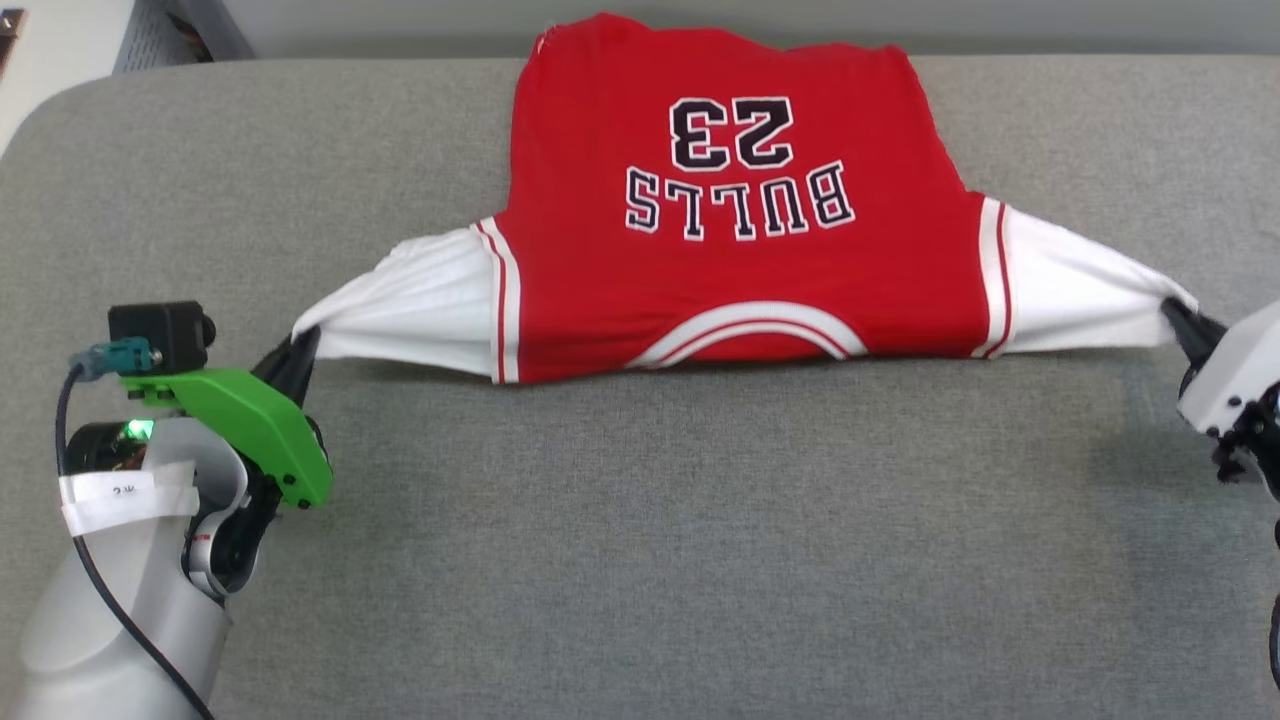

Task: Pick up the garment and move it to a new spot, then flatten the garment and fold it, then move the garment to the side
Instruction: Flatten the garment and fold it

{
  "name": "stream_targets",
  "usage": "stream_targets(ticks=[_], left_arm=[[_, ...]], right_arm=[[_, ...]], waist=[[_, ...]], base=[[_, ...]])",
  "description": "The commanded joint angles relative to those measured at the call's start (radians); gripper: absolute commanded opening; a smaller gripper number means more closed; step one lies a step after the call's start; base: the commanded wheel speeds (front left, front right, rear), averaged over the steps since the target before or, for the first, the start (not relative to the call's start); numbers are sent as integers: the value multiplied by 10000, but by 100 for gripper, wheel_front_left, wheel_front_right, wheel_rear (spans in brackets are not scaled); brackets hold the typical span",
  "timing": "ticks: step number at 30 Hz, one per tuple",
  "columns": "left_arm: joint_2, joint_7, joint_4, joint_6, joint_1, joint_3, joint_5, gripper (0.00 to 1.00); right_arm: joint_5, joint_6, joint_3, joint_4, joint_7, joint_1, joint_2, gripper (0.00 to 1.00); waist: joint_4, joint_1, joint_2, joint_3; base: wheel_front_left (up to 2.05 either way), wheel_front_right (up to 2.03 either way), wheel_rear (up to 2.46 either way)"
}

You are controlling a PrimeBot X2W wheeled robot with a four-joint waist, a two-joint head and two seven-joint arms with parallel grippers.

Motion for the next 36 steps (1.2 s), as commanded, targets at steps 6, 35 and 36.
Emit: stream_targets(ticks=[6, 35, 36], left_arm=[[414, 1199, -935, 412, 1161, -124, -321, 0], [1402, 5267, -7304, 2521, 6738, -328, -2333, 0], [1391, 5325, -7435, 2525, 6682, -372, -2335, 0]], right_arm=[[424, -21, -518, -570, 794, 1591, -267, 0], [-1027, -21, -4944, -7332, 7542, 7487, 1286, 0], [-1140, -21, -4987, -7477, 7696, 7448, 1338, 0]], waist=[[-61, 1, 0, -1358], [40, 1, 0, -2303], [64, 1, 0, -2190]], base=[[0, 0, 0], [0, 0, 0], [0, 0, 0]])
